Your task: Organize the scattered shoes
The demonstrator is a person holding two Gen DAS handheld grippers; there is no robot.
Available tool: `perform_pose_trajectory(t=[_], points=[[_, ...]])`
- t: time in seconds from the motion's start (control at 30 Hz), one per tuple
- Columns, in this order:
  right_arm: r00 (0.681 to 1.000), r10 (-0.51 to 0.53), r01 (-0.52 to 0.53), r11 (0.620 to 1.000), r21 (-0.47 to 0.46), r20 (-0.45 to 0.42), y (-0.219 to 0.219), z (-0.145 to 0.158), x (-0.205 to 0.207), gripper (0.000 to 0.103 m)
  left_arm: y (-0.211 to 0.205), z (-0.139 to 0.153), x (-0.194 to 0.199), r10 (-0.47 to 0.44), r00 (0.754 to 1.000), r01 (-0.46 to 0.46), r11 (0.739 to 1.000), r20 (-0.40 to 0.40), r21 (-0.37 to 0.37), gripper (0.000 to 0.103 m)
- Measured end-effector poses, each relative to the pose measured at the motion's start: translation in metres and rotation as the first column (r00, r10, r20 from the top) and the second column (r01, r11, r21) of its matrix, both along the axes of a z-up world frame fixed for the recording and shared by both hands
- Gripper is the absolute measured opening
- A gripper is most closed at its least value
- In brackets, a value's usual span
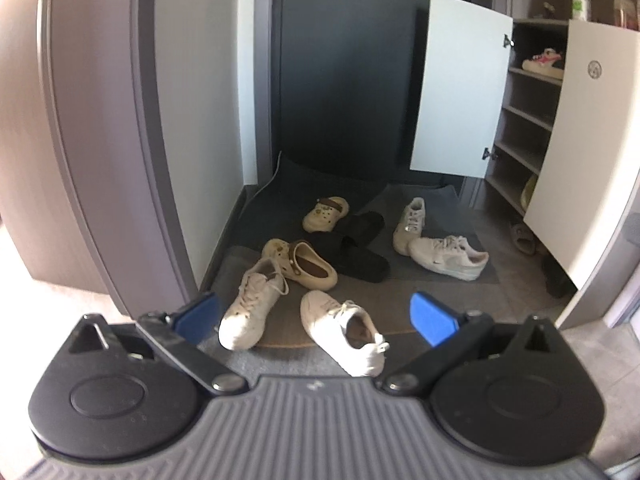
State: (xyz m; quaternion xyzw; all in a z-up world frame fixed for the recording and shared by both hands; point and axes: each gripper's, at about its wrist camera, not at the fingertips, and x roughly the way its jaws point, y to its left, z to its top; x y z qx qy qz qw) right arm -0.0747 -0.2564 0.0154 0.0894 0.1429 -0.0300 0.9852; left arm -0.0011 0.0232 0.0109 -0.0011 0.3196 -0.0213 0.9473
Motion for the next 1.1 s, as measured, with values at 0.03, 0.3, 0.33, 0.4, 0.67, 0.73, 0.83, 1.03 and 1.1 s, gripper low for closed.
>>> perform_pose_trajectory(t=[0.03,0.3,0.33,0.4,0.67,0.73,0.83,1.03,1.1], points=[[1.0,0.02,-0.02,1.0,0.001,0.02,-0.002,0.001,-0.003,0.103,0.003,0.001,0.007,0.018,1.0,-0.018,1.0,-0.011,-0.008,0.102],[0.998,0.05,-0.052,0.997,0.065,0.032,-0.014,0.013,0.016,0.103,0.027,0.001,0.07,0.062,0.998,-0.063,0.998,0.014,0.026,0.102],[0.999,0.039,-0.041,0.996,0.076,0.035,-0.017,0.017,0.023,0.103,0.03,-0.002,0.08,0.061,0.998,-0.061,0.998,0.015,0.022,0.102],[0.999,0.041,-0.043,0.996,0.081,0.036,-0.017,0.018,0.024,0.103,0.036,-0.007,0.097,0.07,0.998,-0.07,0.998,0.01,0.001,0.101],[0.999,0.036,-0.037,0.997,0.069,0.016,-0.027,0.021,0.052,0.103,0.043,-0.038,0.141,0.052,0.998,-0.053,0.998,-0.034,-0.024,0.1],[0.999,0.035,-0.036,0.997,0.061,0.019,-0.031,0.02,0.058,0.103,0.039,-0.047,0.146,0.036,0.999,-0.036,0.999,-0.038,-0.014,0.1],[0.999,0.043,-0.045,0.997,0.064,0.026,-0.039,0.018,0.065,0.103,0.028,-0.063,0.153,0.007,0.999,-0.006,1.0,-0.049,0.02,0.1],[1.0,0.02,-0.018,0.992,0.126,-0.012,-0.051,0.006,0.069,0.103,0.009,-0.098,0.166,-0.068,0.996,0.07,0.997,-0.056,0.029,0.1],[0.999,0.013,-0.004,0.983,0.186,-0.048,-0.05,0.004,0.069,0.103,0.005,-0.114,0.173,-0.082,0.995,0.084,0.996,-0.061,0.017,0.1]])
